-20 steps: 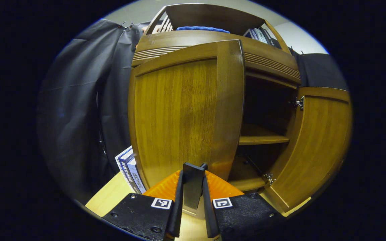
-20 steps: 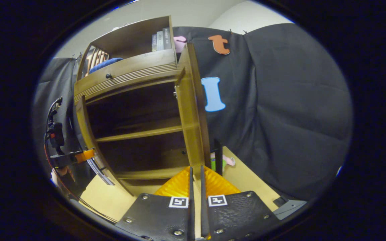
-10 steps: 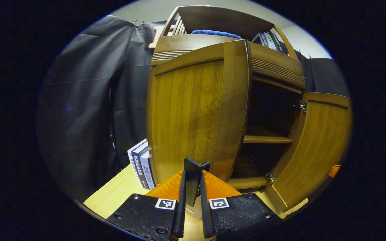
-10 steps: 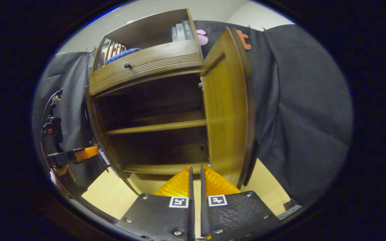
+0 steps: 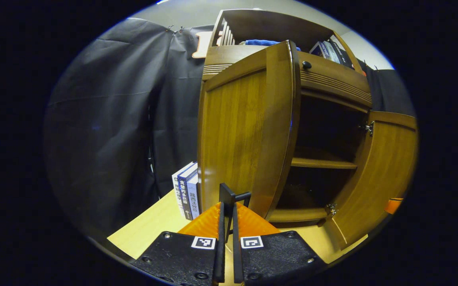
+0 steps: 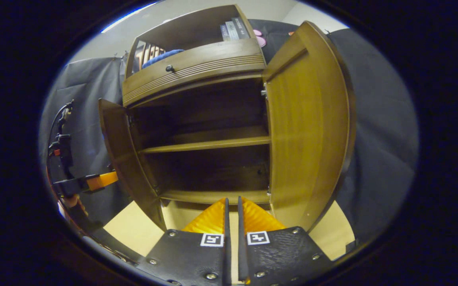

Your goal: Open the right door of the double-door shoe cabinet with the right hand, and open the left door with the left hand.

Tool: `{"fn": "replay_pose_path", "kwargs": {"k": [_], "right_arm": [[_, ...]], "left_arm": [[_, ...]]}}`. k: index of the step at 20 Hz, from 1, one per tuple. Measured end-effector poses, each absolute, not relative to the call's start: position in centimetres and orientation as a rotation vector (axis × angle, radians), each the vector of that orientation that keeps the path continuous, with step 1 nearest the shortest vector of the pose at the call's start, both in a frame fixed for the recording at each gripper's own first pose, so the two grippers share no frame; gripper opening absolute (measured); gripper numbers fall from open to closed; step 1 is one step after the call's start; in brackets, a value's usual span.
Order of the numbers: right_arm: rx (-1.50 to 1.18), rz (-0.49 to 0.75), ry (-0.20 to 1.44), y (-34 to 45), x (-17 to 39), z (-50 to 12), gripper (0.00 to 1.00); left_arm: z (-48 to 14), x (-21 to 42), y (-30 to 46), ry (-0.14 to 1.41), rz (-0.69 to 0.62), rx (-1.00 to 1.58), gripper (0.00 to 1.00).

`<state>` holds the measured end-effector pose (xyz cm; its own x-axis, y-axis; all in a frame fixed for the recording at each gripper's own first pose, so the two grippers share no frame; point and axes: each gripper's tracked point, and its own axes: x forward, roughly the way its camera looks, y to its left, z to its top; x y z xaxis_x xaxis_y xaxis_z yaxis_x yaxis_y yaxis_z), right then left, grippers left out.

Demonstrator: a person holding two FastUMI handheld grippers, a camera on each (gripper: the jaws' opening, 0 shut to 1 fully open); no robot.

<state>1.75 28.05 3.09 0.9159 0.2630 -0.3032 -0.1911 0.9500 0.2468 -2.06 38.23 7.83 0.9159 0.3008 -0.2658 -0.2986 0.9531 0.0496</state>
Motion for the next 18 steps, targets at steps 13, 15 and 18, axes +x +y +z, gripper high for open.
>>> {"fn": "replay_pose_path", "kwargs": {"k": [13,15,18], "right_arm": [[0.212,0.302,0.363,29.9,2.2,2.5,0.07],[0.211,0.307,0.37,30.0,2.3,2.2,0.07],[0.211,0.315,0.379,30.2,2.5,1.9,0.07]], "left_arm": [[8.0,-4.5,43.4,0.278,0.462,0.021,0.05],[8.1,-5.1,45.1,0.273,0.492,0.026,0.04],[8.4,-5.5,46.3,0.254,0.49,0.01,0.0]]}}
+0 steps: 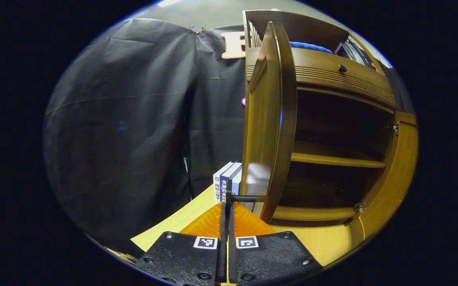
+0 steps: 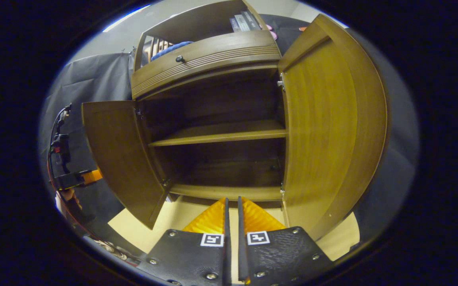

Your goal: Open the right door of the double-door shoe cabinet with the right hand, and open the left door with the left hand.

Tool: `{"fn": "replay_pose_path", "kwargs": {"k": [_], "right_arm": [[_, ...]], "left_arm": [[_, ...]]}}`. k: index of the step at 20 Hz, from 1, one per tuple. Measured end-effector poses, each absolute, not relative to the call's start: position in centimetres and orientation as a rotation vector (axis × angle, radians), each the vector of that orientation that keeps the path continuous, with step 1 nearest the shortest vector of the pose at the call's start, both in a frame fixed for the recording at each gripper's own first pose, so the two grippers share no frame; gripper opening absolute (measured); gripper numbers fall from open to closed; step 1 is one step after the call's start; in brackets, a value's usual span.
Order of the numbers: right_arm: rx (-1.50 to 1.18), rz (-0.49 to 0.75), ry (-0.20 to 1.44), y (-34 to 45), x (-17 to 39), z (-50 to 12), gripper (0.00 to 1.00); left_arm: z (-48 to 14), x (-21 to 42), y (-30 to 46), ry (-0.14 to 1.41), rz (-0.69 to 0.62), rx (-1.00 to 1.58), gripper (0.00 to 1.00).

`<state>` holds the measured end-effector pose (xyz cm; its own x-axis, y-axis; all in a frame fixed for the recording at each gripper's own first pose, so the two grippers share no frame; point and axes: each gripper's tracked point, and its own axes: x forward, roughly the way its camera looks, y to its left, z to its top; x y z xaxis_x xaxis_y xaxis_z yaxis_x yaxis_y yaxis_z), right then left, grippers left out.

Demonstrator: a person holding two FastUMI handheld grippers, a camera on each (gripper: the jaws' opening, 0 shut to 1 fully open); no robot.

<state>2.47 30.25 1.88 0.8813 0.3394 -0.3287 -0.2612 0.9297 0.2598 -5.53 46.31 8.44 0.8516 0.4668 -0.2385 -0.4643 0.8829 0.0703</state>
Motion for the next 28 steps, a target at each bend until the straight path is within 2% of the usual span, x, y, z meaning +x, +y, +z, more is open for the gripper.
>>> {"fn": "replay_pose_path", "kwargs": {"k": [1,12,14,16,17,19,23,24,28], "right_arm": [[0.213,0.32,0.381,30.5,2.6,1.8,0.07],[0.196,0.391,0.387,33.3,3.5,1.9,0.07],[0.195,0.4,0.388,33.6,3.4,1.7,0.07],[0.195,0.406,0.391,33.9,3.5,1.7,0.07],[0.194,0.408,0.391,34.0,3.5,1.7,0.07],[0.193,0.411,0.392,34.0,3.6,1.8,0.07],[0.191,0.408,0.397,34.2,3.2,1.1,0.07],[0.192,0.407,0.398,34.1,3.2,1.1,0.07],[0.187,0.415,0.402,34.3,3.2,1.0,0.07]], "left_arm": [[8.4,-5.6,46.5,0.251,0.483,0.003,0.04],[8.6,-6.4,49.4,0.251,0.399,0.006,0.06],[8.6,-6.5,49.9,0.248,0.397,0.004,0.15],[8.5,-6.6,50.1,0.251,0.394,0.014,0.3],[8.6,-6.8,50.3,0.252,0.395,0.019,0.31],[8.5,-6.9,50.7,0.253,0.388,0.014,0.48],[8.7,-7.1,50.8,0.254,0.382,0.002,0.48],[8.7,-7.4,50.9,0.253,0.389,0.011,0.55],[8.7,-8.5,52.2,0.252,0.418,0.001,0.55]]}}
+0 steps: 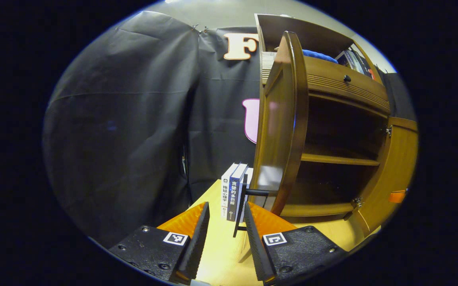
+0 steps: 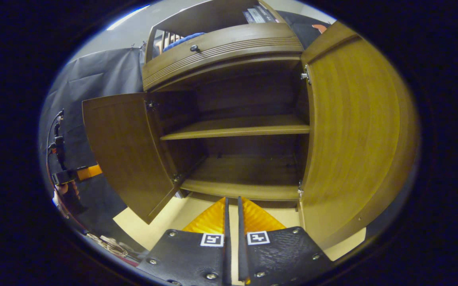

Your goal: Open the right door of the double-door shoe cabinet with the right hand, and open the left door with the left hand.

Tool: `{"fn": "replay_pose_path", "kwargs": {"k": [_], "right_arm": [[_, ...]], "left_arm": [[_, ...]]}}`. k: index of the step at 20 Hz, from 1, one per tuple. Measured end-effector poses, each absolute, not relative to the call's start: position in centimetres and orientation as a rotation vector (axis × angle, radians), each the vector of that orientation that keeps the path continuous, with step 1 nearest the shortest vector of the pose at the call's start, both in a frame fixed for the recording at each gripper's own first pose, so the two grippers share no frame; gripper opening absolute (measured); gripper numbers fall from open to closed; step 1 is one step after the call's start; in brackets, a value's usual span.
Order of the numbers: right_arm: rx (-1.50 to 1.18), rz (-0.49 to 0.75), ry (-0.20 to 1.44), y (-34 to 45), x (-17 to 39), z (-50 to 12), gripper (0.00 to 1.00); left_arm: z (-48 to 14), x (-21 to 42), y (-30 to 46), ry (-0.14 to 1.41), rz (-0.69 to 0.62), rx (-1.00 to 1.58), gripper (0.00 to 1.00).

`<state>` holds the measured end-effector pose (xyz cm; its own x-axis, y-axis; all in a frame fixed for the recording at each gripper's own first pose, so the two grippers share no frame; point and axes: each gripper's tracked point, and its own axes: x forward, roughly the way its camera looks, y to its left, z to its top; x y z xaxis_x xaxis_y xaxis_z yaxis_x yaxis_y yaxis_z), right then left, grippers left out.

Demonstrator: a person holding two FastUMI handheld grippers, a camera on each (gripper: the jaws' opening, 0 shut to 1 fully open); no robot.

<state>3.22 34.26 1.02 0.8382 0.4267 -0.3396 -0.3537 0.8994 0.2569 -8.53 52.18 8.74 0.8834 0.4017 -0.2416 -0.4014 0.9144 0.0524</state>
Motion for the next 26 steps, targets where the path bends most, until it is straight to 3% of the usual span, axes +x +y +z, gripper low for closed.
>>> {"fn": "replay_pose_path", "kwargs": {"k": [2,3,5,6,7,8,10,11,12,13,16,17,18,26], "right_arm": [[0.184,0.422,0.402,34.5,3.1,1.0,0.07],[0.183,0.426,0.402,34.6,3.2,0.9,0.07],[0.177,0.431,0.401,34.7,3.2,0.9,0.07],[0.175,0.434,0.4,34.8,3.2,0.9,0.07],[0.175,0.435,0.401,34.7,3.2,1.0,0.07],[0.175,0.436,0.402,34.8,3.2,0.9,0.07],[0.174,0.437,0.402,34.8,3.3,0.9,0.07],[0.174,0.437,0.402,34.7,3.3,1.0,0.07],[0.174,0.438,0.402,34.7,3.3,1.0,0.07],[0.173,0.437,0.401,34.7,3.3,0.9,0.07],[0.173,0.433,0.399,34.6,3.4,1.0,0.07],[0.175,0.43,0.399,34.6,3.5,1.0,0.07],[0.176,0.428,0.398,34.5,3.5,1.0,0.07],[0.14,0.373,0.343,33.0,4.3,3.0,0.07]], "left_arm": [[8.8,-8.9,52.6,0.244,0.435,-0.023,0.55],[8.9,-9.2,53.0,0.24,0.446,-0.025,0.48],[8.9,-9.2,53.1,0.236,0.473,-0.021,0.48],[9.0,-9.2,53.3,0.234,0.487,-0.022,0.54],[9.0,-9.4,53.6,0.23,0.498,-0.025,0.55],[9.1,-9.5,53.9,0.227,0.507,-0.029,0.48],[9.0,-10.4,55.1,0.226,0.528,-0.03,0.48],[9.0,-10.5,55.2,0.225,0.536,-0.029,0.54],[9.0,-10.4,55.2,0.224,0.54,-0.029,0.48],[9.1,-10.3,55.2,0.223,0.544,-0.027,0.55],[9.0,-10.4,55.3,0.221,0.566,-0.019,0.55],[9.2,-10.4,55.4,0.215,0.582,-0.019,0.48],[9.4,-10.5,55.5,0.208,0.599,-0.019,0.55],[16.4,-11.2,53.3,0.077,0.662,0.123,0.54]]}}
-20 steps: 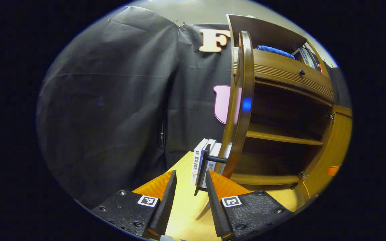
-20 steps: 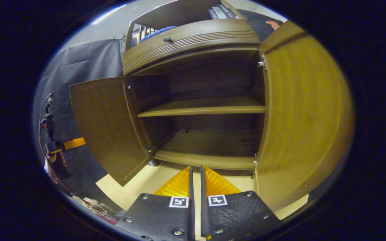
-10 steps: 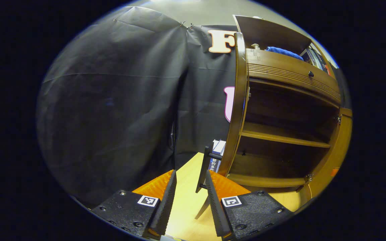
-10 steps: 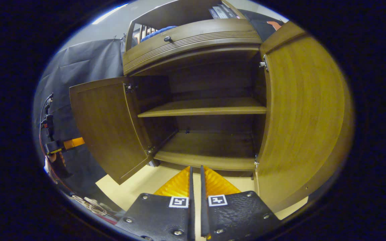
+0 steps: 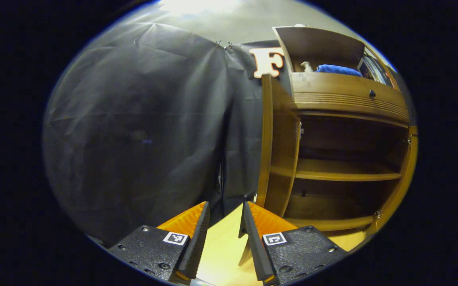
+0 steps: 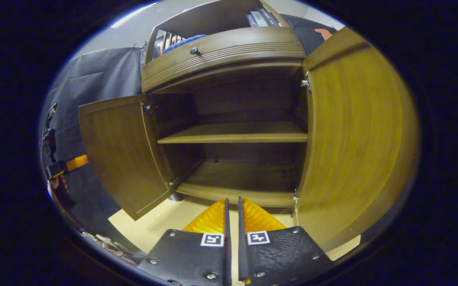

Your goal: Open the right door of the double-door shoe cabinet with the right hand, and open the left door with the left hand.

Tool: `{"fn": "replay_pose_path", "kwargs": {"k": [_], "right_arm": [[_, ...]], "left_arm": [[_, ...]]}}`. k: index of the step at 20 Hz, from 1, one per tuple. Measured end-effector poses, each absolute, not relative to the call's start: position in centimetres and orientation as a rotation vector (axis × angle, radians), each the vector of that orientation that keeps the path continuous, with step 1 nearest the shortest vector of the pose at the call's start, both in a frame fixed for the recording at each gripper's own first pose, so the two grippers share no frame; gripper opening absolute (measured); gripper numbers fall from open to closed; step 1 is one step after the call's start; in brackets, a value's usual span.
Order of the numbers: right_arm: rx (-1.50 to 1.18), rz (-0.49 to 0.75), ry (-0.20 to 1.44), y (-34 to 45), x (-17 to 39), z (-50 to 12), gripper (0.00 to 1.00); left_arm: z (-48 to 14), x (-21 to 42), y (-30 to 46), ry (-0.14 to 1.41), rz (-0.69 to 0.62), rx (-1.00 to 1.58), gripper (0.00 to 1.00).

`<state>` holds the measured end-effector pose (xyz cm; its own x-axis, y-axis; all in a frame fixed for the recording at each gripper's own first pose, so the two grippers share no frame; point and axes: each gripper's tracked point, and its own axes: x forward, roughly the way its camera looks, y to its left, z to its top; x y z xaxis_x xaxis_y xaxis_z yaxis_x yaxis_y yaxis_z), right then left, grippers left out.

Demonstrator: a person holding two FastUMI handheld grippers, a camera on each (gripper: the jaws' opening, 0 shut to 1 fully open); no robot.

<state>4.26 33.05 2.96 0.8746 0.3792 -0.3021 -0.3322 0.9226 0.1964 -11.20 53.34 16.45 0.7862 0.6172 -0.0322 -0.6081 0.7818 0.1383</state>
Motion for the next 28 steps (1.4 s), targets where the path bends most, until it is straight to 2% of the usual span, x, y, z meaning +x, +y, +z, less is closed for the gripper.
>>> {"fn": "replay_pose_path", "kwargs": {"k": [5,11,12,13,16,17,21,23,24,28], "right_arm": [[0.097,0.338,0.235,32.2,5.0,7.9,0.07],[0.105,0.268,0.098,31.5,5.2,14.0,0.07],[0.113,0.251,0.08,31.3,5.2,14.7,0.07],[0.124,0.233,0.064,31.1,5.4,15.2,0.07],[0.155,0.184,0.032,30.0,4.5,16.2,0.11],[0.161,0.165,0.021,29.3,4.5,16.4,0.16],[0.14,0.117,0.001,27.4,3.7,16.6,0.76],[0.143,0.1,-0.016,26.6,3.4,16.9,0.97],[0.147,0.095,-0.021,26.5,3.4,16.9,1.0],[0.148,0.075,-0.028,25.9,3.4,16.7,0.97]], "left_arm": [[22.2,-7.4,47.1,-0.035,0.532,0.186,0.54],[21.3,-1.4,38.5,-0.019,0.256,0.125,0.54],[21.0,-1.0,36.9,-0.013,0.206,0.124,0.6],[20.8,-0.5,35.2,-0.009,0.16,0.127,0.48],[21.2,1.9,31.1,-0.015,0.055,0.139,0.48],[21.3,2.4,29.9,-0.024,0.032,0.137,0.6],[21.1,3.8,25.3,-0.033,-0.058,0.112,0.83],[21.0,4.3,23.9,-0.041,-0.085,0.108,0.94],[21.0,4.5,23.2,-0.043,-0.1,0.104,0.94],[21.1,5.2,21.6,-0.046,-0.136,0.079,0.94]]}}
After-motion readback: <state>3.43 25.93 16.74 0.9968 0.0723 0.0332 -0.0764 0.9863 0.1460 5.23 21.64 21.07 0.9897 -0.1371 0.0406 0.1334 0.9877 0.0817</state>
